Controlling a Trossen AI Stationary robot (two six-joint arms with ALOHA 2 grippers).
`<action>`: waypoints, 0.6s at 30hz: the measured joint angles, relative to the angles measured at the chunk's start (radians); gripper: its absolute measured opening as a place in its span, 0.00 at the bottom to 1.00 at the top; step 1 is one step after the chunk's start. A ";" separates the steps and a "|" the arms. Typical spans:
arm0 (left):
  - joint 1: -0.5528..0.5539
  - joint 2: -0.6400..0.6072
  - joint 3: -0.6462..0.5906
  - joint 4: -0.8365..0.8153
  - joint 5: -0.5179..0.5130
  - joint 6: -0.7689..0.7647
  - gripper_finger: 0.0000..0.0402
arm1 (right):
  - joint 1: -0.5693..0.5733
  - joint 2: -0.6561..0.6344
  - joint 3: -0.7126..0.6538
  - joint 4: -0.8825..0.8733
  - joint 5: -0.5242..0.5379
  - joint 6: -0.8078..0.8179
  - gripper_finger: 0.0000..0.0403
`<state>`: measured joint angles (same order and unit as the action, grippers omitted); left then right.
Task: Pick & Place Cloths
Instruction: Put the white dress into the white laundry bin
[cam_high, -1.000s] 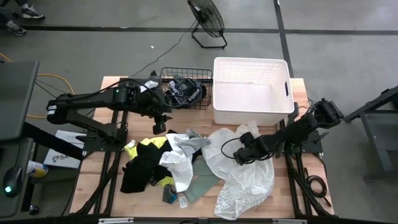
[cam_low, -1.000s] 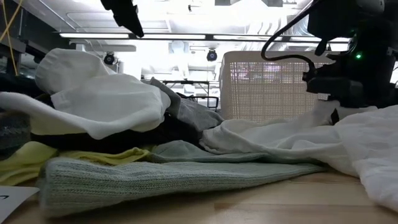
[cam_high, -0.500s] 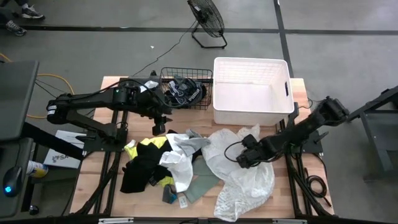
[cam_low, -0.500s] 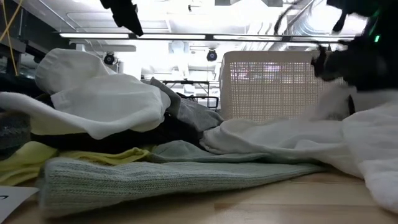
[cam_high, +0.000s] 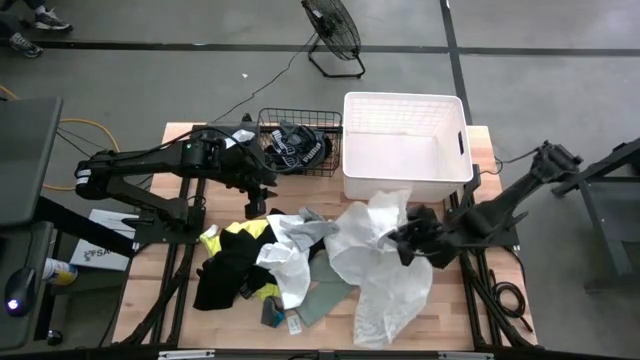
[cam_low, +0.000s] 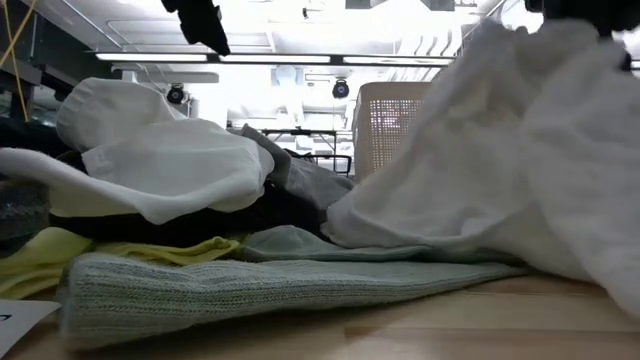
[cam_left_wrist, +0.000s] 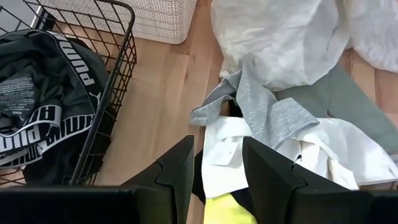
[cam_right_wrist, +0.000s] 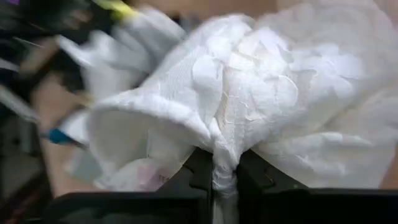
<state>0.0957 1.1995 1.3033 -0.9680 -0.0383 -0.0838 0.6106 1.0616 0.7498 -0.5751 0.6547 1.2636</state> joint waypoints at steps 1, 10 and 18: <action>0.000 0.000 0.000 0.000 0.000 0.000 0.33 | 0.006 -0.022 0.000 0.030 0.021 -0.045 0.06; 0.000 0.000 0.000 0.056 0.028 -0.012 0.33 | 0.020 -0.173 0.001 0.413 0.077 -0.591 0.06; 0.000 0.000 0.000 0.060 0.032 -0.026 0.33 | 0.020 -0.267 0.003 0.699 -0.003 -0.989 0.06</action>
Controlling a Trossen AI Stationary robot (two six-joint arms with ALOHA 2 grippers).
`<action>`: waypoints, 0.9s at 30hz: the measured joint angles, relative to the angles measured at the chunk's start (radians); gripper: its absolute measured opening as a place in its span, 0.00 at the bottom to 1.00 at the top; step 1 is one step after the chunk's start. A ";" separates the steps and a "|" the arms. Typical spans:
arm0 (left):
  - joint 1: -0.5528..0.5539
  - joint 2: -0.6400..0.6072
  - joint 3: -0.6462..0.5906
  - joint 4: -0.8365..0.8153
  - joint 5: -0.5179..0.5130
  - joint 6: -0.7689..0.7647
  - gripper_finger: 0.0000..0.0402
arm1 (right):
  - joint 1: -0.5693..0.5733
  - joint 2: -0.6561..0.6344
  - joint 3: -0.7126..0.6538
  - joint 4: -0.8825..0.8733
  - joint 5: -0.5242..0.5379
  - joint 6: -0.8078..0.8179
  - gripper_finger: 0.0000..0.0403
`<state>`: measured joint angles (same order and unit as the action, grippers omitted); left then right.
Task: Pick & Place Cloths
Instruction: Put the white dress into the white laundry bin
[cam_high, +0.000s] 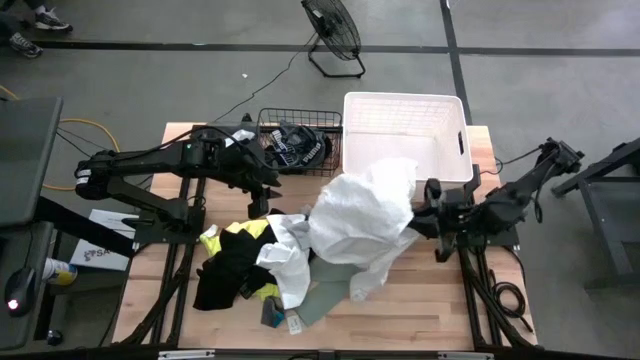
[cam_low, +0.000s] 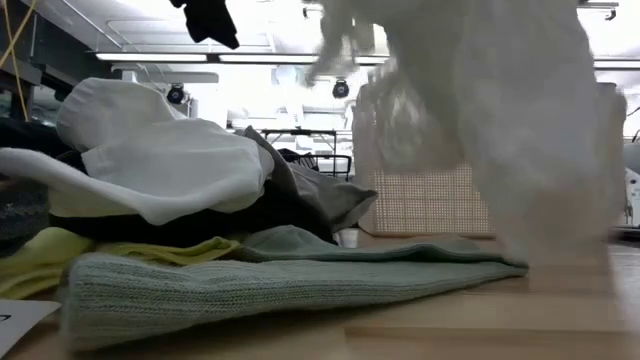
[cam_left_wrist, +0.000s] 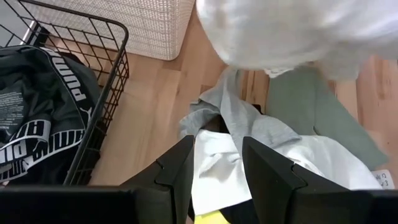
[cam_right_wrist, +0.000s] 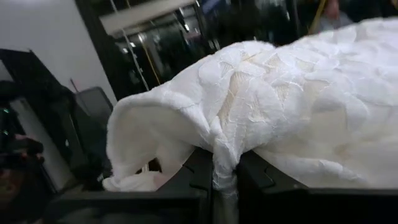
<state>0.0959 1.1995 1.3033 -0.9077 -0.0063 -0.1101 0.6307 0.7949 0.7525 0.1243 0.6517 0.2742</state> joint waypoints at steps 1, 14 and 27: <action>0.000 0.000 0.000 0.000 0.000 0.000 0.33 | 0.000 -0.009 0.000 0.019 -0.002 -0.033 0.06; 0.000 0.000 0.000 0.000 0.000 -0.001 0.33 | 0.000 -0.109 0.000 0.233 0.060 -0.463 0.06; 0.000 0.000 0.000 0.023 -0.001 -0.001 0.33 | -0.001 -0.117 0.001 0.701 0.134 -0.972 0.06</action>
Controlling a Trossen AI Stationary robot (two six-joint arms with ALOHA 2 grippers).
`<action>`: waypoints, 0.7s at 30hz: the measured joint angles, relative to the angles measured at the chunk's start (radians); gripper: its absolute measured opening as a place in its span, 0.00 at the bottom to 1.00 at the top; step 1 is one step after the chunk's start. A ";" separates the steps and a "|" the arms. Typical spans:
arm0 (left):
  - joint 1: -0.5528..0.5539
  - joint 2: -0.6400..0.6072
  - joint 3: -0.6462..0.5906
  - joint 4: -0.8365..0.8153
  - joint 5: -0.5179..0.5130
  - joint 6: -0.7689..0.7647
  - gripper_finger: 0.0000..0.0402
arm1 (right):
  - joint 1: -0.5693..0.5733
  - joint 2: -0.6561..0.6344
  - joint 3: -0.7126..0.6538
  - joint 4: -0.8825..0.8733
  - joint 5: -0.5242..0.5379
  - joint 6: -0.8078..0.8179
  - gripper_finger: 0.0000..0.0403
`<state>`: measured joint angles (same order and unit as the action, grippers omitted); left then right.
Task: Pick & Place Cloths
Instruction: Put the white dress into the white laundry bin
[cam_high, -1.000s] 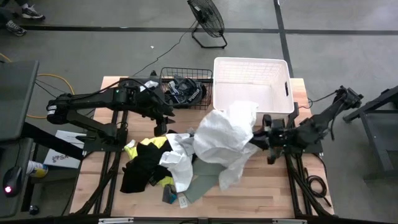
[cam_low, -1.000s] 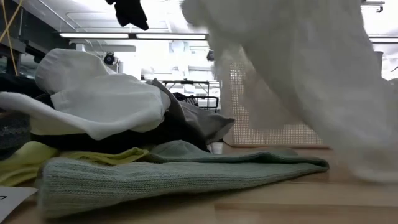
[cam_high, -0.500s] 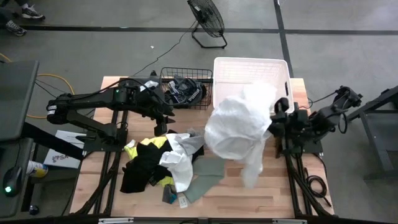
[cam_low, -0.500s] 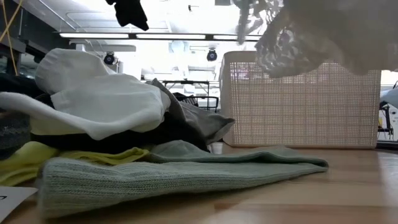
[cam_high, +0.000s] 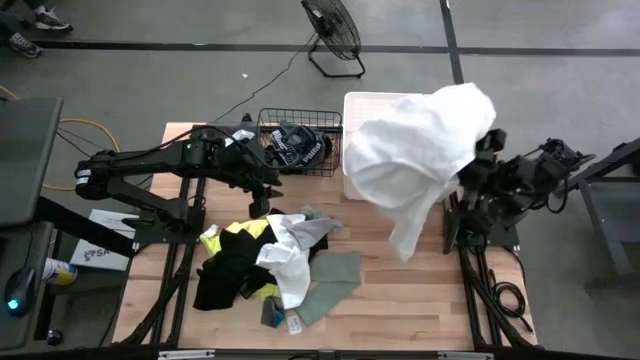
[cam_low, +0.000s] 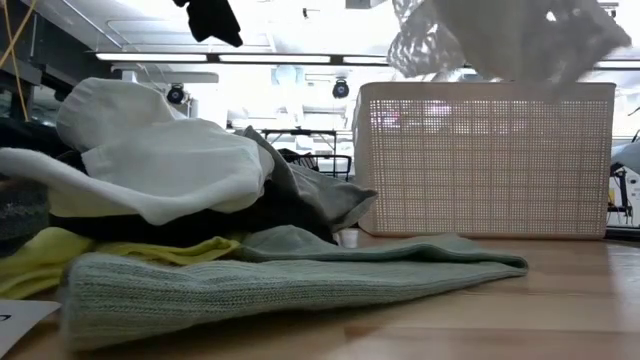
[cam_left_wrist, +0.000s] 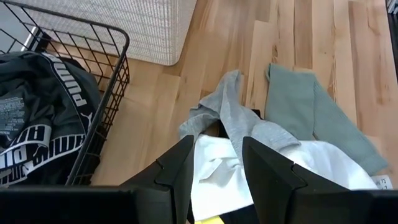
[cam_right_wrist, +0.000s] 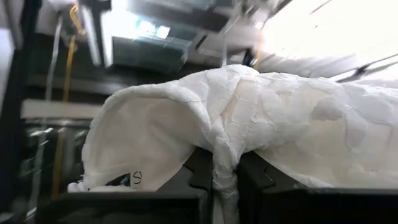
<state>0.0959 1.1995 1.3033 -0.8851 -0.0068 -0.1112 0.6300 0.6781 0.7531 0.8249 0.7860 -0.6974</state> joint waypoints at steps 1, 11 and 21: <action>0.000 0.000 0.000 0.002 0.000 0.000 0.33 | 0.000 0.000 0.001 0.036 0.000 -0.038 0.06; 0.000 0.000 0.000 0.001 0.000 0.001 0.33 | -0.001 -0.008 0.001 0.254 -0.034 -0.295 0.06; 0.000 0.000 0.000 0.001 0.000 0.000 0.33 | -0.057 -0.017 0.001 0.398 -0.124 -0.482 0.06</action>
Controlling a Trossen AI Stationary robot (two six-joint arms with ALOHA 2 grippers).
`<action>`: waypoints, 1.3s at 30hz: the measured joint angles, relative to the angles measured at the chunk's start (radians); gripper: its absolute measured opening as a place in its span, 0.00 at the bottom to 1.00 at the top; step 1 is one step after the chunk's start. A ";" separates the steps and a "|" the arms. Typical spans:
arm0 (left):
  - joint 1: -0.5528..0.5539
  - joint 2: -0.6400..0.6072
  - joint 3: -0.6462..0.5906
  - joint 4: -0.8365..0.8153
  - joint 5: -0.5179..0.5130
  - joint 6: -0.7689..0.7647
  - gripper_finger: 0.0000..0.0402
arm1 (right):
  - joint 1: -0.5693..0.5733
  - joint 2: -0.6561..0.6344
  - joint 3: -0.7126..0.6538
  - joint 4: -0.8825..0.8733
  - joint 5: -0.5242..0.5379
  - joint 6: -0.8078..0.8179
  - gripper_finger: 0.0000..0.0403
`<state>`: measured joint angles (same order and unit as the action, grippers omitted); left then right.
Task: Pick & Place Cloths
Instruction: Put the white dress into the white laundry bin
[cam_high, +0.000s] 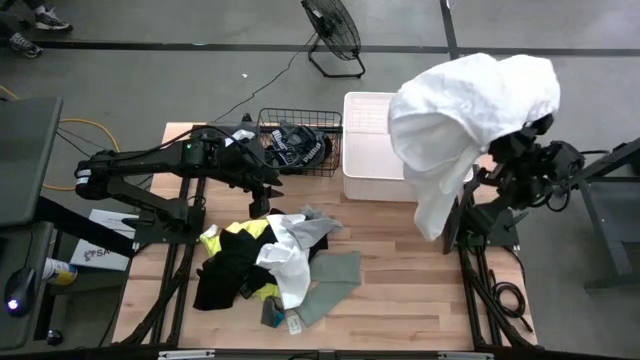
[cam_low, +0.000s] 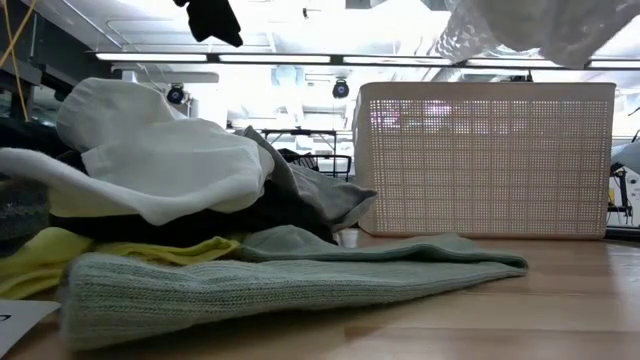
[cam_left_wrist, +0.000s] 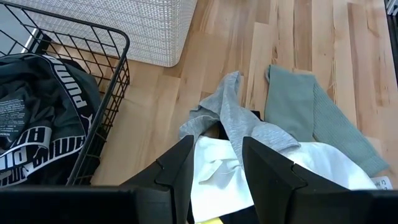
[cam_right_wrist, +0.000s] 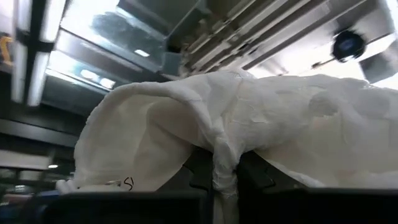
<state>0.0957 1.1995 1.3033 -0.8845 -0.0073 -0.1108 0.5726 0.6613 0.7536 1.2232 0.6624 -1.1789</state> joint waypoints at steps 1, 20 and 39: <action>0.000 0.000 0.000 0.000 0.000 0.000 0.33 | -0.010 -0.001 0.000 0.015 0.000 -0.018 0.06; 0.000 0.001 0.000 0.020 -0.001 -0.001 0.33 | -0.329 0.072 0.096 0.084 0.009 -0.102 0.06; 0.000 0.001 0.000 0.029 -0.003 0.001 0.33 | -0.780 0.360 0.505 -0.652 0.198 0.041 0.06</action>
<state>0.0959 1.2003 1.3033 -0.8551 -0.0101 -0.1102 -0.2076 1.0213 1.2586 0.5711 0.8599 -1.1382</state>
